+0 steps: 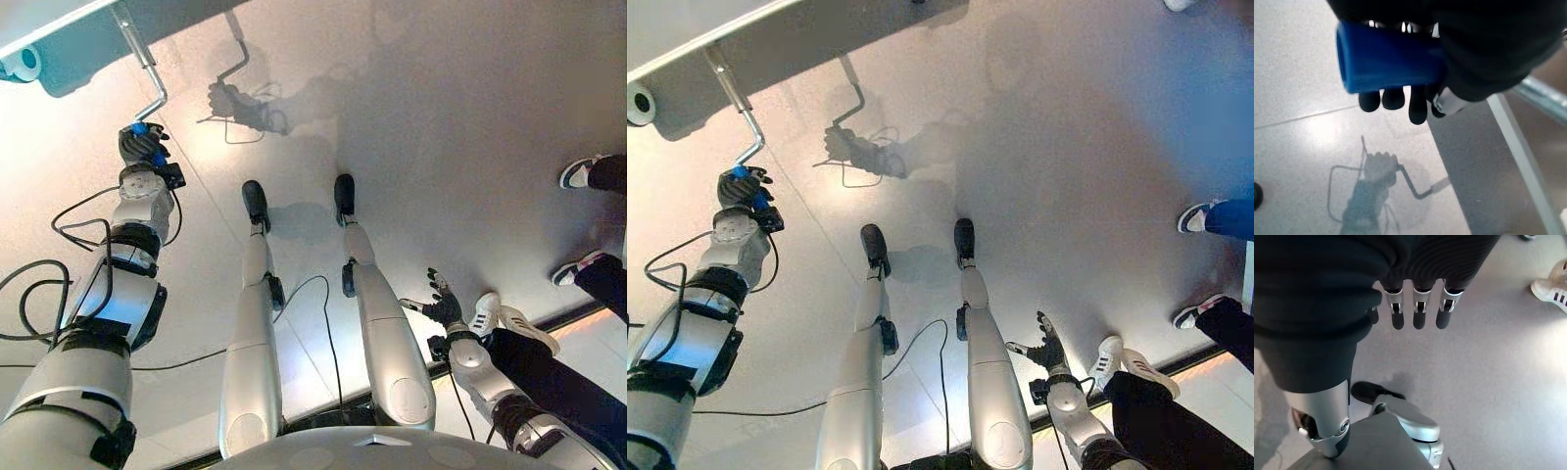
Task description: Raise the hospital bed
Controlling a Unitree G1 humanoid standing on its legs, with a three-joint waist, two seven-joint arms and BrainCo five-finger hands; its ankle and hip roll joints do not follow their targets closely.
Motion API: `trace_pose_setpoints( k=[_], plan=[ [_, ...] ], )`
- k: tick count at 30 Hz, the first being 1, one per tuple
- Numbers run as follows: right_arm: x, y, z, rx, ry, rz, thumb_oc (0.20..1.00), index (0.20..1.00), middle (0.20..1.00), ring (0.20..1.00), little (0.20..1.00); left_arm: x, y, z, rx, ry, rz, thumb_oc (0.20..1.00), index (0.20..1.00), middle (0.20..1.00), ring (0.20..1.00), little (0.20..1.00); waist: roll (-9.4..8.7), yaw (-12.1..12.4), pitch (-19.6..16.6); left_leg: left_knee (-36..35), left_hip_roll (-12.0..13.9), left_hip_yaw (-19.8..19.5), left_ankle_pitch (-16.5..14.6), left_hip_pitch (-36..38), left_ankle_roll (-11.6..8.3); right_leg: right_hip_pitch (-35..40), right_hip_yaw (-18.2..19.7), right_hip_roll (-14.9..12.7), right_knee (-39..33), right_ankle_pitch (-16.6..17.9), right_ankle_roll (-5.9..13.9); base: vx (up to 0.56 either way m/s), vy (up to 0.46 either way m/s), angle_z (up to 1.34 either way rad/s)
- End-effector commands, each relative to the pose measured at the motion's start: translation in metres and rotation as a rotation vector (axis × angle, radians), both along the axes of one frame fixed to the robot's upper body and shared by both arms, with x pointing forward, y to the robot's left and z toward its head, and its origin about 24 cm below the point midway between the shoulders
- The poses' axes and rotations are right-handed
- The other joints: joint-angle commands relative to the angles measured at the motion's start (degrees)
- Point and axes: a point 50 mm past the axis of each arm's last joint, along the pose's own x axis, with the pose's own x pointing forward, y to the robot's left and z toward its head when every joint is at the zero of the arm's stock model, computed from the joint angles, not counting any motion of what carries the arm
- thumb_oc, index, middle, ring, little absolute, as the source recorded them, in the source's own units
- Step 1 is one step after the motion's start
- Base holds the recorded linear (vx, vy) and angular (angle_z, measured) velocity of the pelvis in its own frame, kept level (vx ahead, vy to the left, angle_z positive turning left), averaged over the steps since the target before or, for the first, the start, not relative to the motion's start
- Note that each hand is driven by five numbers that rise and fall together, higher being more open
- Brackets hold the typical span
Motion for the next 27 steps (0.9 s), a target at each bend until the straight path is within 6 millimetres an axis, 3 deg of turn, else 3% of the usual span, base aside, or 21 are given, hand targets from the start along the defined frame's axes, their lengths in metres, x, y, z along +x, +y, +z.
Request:
trace_pose_setpoints(
  k=[1,10,21,27],
  plan=[
    [-0.011,-0.008,-0.002,-0.022,0.010,-0.007,1.000,1.000,1.000,1.000,1.000,0.006,0.005,0.043,0.089,-0.098,0.010,0.200,0.200,0.200,0.200,0.200,-2.00,0.74,0.04,0.02,-1.49,2.90,-5.73,5.92,-2.33,-2.43,2.40,0.60,2.74,2.08,2.99,0.00,-0.023,-0.19],
    [-0.010,-0.007,0.004,-0.024,-0.027,0.012,1.000,1.000,1.000,1.000,1.000,0.012,-0.005,0.062,0.109,-0.142,-0.002,0.200,0.200,0.200,0.200,0.200,-2.65,-1.65,0.04,0.02,-0.10,6.41,-6.08,5.57,-2.52,-5.21,5.74,2.59,2.83,3.25,3.28,0.00,-0.015,-0.17],
    [-0.010,-0.007,0.009,-0.017,-0.057,0.021,1.000,1.000,1.000,1.000,1.000,0.019,-0.019,0.085,0.114,-0.215,-0.036,0.200,0.200,0.200,0.200,0.200,-2.23,-4.11,0.04,0.02,1.19,9.89,-6.44,5.71,-3.34,-7.11,8.79,4.44,2.21,4.05,3.90,0.01,-0.026,-0.17],
    [-0.013,-0.008,0.008,-0.019,-0.059,0.014,1.000,1.000,1.000,1.000,1.000,0.020,-0.025,0.084,0.078,-0.235,-0.056,0.200,0.200,0.200,0.200,0.200,-2.08,-4.48,0.04,0.02,1.60,10.55,-6.32,5.81,-3.36,-7.68,9.49,5.26,2.28,4.17,3.80,0.02,-0.027,-0.06]
  ],
)
